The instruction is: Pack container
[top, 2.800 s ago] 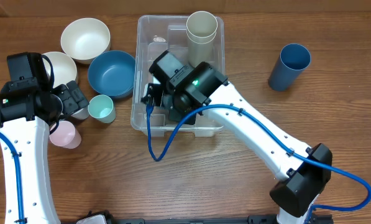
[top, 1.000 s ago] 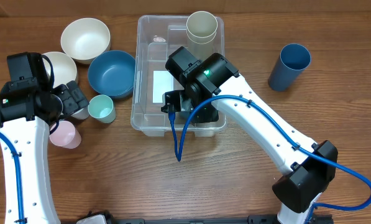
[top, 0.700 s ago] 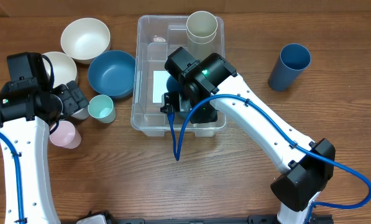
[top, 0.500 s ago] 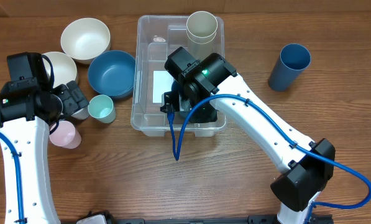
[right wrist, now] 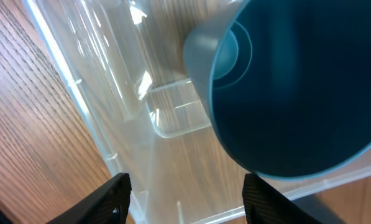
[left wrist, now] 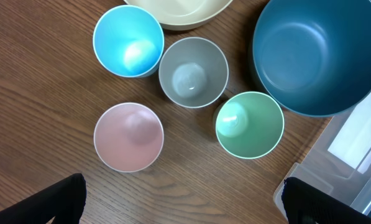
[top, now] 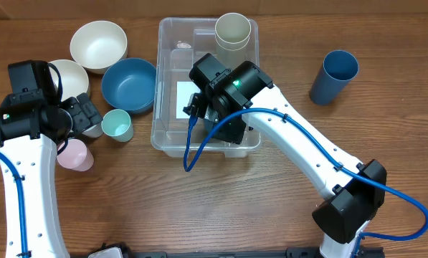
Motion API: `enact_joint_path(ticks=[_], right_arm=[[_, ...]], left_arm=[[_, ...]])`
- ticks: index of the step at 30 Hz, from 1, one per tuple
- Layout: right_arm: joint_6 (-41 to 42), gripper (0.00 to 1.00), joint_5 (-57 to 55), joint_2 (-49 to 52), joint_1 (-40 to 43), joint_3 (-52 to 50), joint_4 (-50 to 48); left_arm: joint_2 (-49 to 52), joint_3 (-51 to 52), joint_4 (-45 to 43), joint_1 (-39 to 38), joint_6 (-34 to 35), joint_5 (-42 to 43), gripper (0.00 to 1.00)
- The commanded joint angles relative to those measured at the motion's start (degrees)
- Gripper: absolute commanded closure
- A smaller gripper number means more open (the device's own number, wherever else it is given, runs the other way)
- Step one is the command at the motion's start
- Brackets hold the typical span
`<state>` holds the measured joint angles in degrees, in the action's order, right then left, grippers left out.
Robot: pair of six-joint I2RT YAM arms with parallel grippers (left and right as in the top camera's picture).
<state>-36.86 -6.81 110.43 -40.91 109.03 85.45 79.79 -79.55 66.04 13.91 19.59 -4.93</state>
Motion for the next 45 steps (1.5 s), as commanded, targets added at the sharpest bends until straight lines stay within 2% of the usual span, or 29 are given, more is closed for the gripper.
enact_joint_path(ticks=[1,8,14,17,20,23,26,29,34,40,45], right_arm=[[2.7,0.41,0.4,-2.6,-0.1,1.7,-0.3],[6.8,0.41,-1.1,-5.3,-0.1,2.1,-3.1],[13.2,0.42,-1.1,-5.7,1.4,7.8,-3.2],[22.2,0.39,-1.7,-5.7,4.8,11.9,-5.3],[35.7,0.29,-1.7,-5.7,12.3,14.4,-7.8],[45.5,0.22,1.0,-5.7,22.1,14.5,-9.2],[49.7,0.24,7.7,-5.5,33.2,14.4,-9.6],[54.3,0.28,9.0,-4.9,44.1,14.4,-10.0],[54.9,0.34,11.0,-3.1,52.3,14.3,-10.1],[54.9,0.35,10.3,2.4,53.2,13.9,-6.7],[54.9,0.43,10.4,8.3,53.2,13.9,-4.2]], left_arm=[[0.1,-1.2,0.0,0.2,0.8,0.5,0.0],[0.1,-1.2,0.0,0.2,0.8,0.5,0.0],[0.1,-1.2,0.0,0.2,0.8,0.5,0.0],[0.1,-1.2,0.0,0.2,0.8,0.5,0.0],[0.1,-1.2,0.0,0.2,0.8,0.5,0.0],[0.1,-1.2,0.0,0.2,0.8,0.5,0.0],[0.1,-1.2,0.0,0.2,0.8,0.5,0.0],[0.1,-1.2,0.0,0.2,0.8,0.5,0.0],[0.1,-1.2,0.0,0.2,0.8,0.5,0.0],[0.1,-1.2,0.0,0.2,0.8,0.5,0.0],[0.1,-1.2,0.0,0.2,0.8,0.5,0.0]])
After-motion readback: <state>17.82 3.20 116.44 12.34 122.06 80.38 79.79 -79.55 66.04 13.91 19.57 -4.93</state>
